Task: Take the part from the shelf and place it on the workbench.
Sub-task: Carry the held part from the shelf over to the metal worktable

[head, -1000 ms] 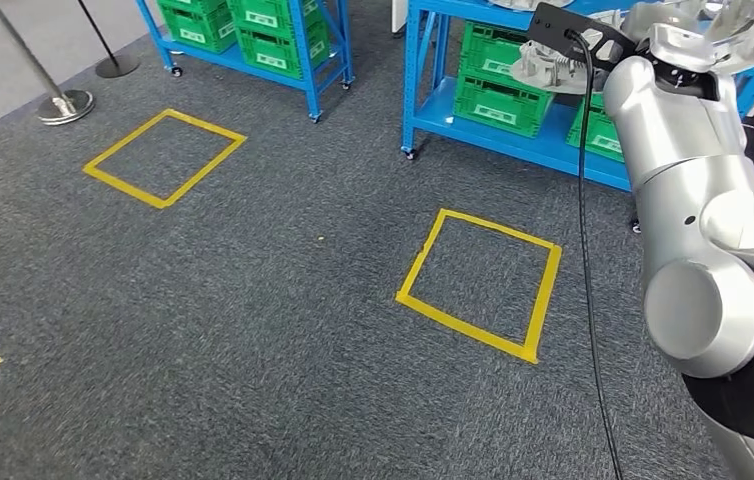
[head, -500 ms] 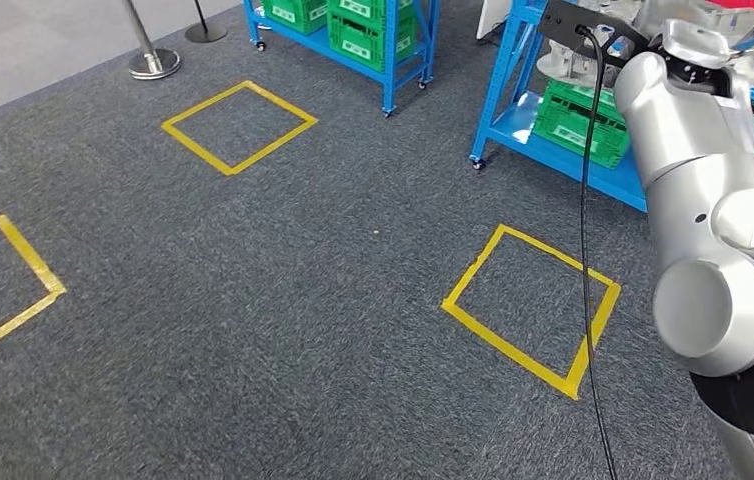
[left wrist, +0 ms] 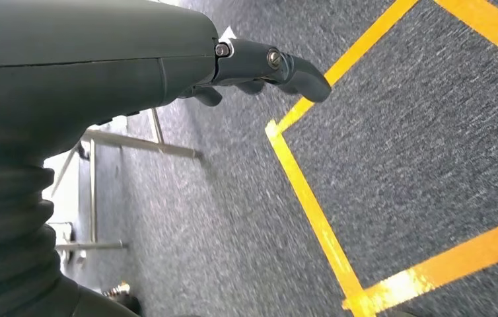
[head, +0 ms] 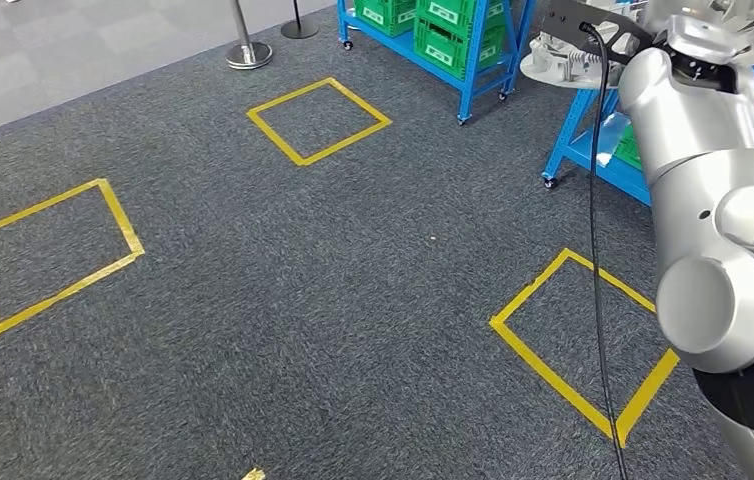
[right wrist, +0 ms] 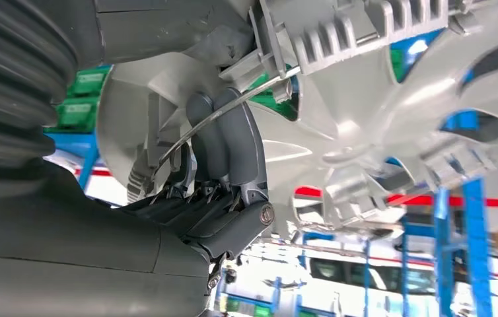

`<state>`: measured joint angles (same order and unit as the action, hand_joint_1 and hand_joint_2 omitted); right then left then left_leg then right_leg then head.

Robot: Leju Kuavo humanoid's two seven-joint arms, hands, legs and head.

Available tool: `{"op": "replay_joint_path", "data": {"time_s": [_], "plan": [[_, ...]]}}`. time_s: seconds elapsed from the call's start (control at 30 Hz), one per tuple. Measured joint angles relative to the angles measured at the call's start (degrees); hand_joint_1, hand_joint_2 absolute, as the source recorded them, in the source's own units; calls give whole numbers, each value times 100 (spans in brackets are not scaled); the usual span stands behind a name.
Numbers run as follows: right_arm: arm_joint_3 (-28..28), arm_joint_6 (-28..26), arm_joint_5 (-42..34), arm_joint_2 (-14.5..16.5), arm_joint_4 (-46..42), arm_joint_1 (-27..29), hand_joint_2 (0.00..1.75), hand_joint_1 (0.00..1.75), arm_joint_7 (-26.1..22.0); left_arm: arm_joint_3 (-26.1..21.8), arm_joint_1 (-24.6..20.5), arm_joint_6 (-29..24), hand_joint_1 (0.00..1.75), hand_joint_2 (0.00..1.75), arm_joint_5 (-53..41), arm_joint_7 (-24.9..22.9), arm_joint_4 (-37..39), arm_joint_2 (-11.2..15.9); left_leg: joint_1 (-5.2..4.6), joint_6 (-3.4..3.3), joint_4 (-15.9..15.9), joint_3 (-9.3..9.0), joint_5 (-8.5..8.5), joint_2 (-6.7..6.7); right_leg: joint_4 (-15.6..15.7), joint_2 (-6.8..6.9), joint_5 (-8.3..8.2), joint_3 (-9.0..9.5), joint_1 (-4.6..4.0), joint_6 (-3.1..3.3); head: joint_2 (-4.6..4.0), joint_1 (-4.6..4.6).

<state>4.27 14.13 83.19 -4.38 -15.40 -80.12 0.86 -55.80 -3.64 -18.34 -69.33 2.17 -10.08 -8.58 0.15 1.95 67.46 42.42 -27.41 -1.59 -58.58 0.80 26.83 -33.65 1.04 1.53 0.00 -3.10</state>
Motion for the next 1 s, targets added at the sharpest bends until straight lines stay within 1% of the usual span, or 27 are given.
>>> {"op": "replay_joint_path", "data": {"time_s": [0.03,0.07,0.1,0.13,0.17,0.2,0.23,0.27,0.3,0.37,0.4,0.43,0.47,0.5,0.53,0.57,0.6,0.63,0.67,0.73,0.77,0.8,0.87,0.9,0.93,0.97,1.0], "plan": [[4,1,0,0,1,-4,175,175,1,0,-10,8,0,175,14,11,0,-1,19,24,386,176,-163,90,-3,77,5,3,-5,6,0,-1],[7,1,0,2,1,-5,175,175,2,0,-16,16,0,175,25,22,0,-2,38,44,663,301,-255,125,-6,155,14,6,-8,8,0,-2],[9,1,0,5,2,-5,175,175,6,0,-17,20,0,175,32,31,0,-2,52,60,740,326,-246,140,-12,232,24,11,-9,6,0,-2],[10,1,0,10,1,-7,175,175,11,0,-16,20,0,175,38,42,-1,-2,61,69,576,227,-135,164,-20,308,39,20,-8,-6,0,-2],[10,1,0,12,1,-9,175,175,17,0,-16,20,0,175,42,49,-1,0,65,71,214,22,42,237,-35,385,60,32,-6,-24,0,-2],[10,1,0,13,0,-15,175,175,23,0,-19,21,0,175,48,57,-1,0,49,61,-186,-197,175,366,-52,456,85,41,-11,-49,0,-2],[10,1,0,12,-1,-23,175,175,26,0,-23,21,0,175,55,69,-2,-1,34,32,-519,-377,280,472,-72,520,112,45,-28,-79,0,2],[10,1,0,9,-1,-33,175,175,26,0,-28,21,0,175,62,79,-2,-3,16,-3,-718,-476,324,539,-81,575,129,46,-45,-113,0,6],[11,0,0,12,-1,-42,175,175,24,0,-31,22,0,175,71,87,-2,-6,-4,-45,-778,-494,317,540,-74,628,134,51,-59,-147,0,10],[14,-2,0,23,-2,-51,175,175,19,0,-30,23,0,175,81,99,-2,-8,1,-124,-805,-489,353,388,-42,705,146,78,-53,-218,0,15],[15,-3,-1,27,-4,-54,175,175,16,0,-28,23,0,175,85,105,-2,-11,11,-158,-825,-497,367,315,-72,625,189,79,-33,-248,0,17],[16,-3,-1,22,-5,-57,175,175,16,-1,-29,22,0,175,87,114,-3,-13,24,-193,-846,-506,383,247,-197,474,284,34,-15,-270,0,20],[17,-2,-2,7,-7,-59,175,175,16,-1,-35,22,0,175,89,126,-3,-14,35,-224,-861,-514,395,178,-445,276,430,-76,2,-285,0,23],[18,0,-2,-15,-7,-57,175,175,17,-2,-43,22,0,175,89,139,-3,-17,33,-244,-864,-512,400,102,-816,94,612,-252,6,-288,0,24],[19,3,-2,-36,-4,-53,175,175,20,-2,-52,24,0,175,89,152,-3,-17,30,-261,-862,-508,403,19,-1233,-4,779,-465,-2,-288,0,25],[19,8,-3,-59,-2,-48,175,175,22,-2,-54,27,0,175,87,164,-2,-19,25,-268,-859,-505,405,-75,-1568,-49,875,-653,-13,-284,0,25],[19,11,-4,-74,0,-44,175,175,24,-2,-49,32,0,175,86,170,-2,-21,20,-271,-854,-506,406,-170,-1725,-69,865,-762,-24,-272,0,25],[19,14,-8,-84,2,-44,175,175,26,-2,-41,36,0,175,83,175,-1,-21,16,-270,-847,-508,407,-262,-1629,-86,731,-751,-33,-250,0,25],[19,13,-12,-96,2,-47,175,175,26,-2,-35,37,0,175,80,178,-1,-22,15,-267,-839,-511,409,-355,-1305,-130,510,-625,-41,-219,0,25],[19,3,-22,-122,1,-58,175,175,28,-2,-35,38,0,175,75,184,1,-31,23,-245,-827,-498,421,-522,-471,-398,115,-268,-50,-146,0,23],[19,-5,-32,-135,0,-64,175,175,40,-2,-39,38,0,175,73,187,0,-37,33,-216,-827,-475,435,-601,-197,-499,20,-152,-57,-122,0,26],[19,-11,-50,-144,-1,-69,175,175,53,-2,-37,39,0,175,70,190,1,-43,49,-181,-833,-449,453,-673,-68,-558,-3,-103,-66,-107,0,31],[18,-19,-86,-140,-5,-75,175,175,79,-2,-17,41,0,175,63,192,2,-51,67,-94,-878,-414,499,-826,-10,-428,-18,-73,-76,-89,0,42],[17,-21,-99,-131,-13,-77,175,175,83,-2,-1,42,0,175,61,192,4,-52,60,-67,-878,-401,500,-803,43,-344,-43,-31,-68,-70,0,42],[17,-22,-108,-123,-21,-81,175,175,85,-2,8,42,0,175,57,192,5,-54,43,-44,-801,-358,444,-662,107,-254,-73,21,-54,-42,0,33],[16,-25,-120,-120,-28,-89,175,175,86,-2,9,42,0,175,54,192,5,-52,27,-25,-605,-266,327,-451,168,-159,-100,72,-40,-16,0,25],[16,-26,-138,-122,-31,-97,175,175,85,-2,4,42,0,175,50,191,6,-51,27,-12,-280,-114,153,-196,200,-68,-112,103,-42,2,0,16]]}}
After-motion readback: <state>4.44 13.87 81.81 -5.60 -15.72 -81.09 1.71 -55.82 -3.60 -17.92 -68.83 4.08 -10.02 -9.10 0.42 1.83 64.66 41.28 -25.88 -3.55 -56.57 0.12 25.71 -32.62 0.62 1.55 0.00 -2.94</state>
